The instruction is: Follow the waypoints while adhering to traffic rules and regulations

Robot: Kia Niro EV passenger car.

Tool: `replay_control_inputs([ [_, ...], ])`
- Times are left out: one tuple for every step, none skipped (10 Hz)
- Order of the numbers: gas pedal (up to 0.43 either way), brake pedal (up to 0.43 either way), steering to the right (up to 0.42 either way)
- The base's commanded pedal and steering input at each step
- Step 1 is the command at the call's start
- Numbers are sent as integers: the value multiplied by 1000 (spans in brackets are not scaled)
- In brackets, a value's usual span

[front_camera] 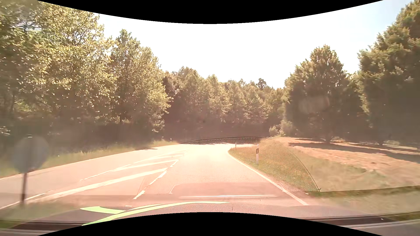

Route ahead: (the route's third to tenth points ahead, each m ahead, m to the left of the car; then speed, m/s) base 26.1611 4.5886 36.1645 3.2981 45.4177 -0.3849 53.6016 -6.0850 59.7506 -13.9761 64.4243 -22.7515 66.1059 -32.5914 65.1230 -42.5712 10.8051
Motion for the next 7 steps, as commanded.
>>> replay_control_inputs([
  [98,0,-23],
  [87,0,-14],
  [67,0,-10],
  [59,0,-7],
  [39,0,-5],
  [0,0,-3],
  [0,0,-2],
])
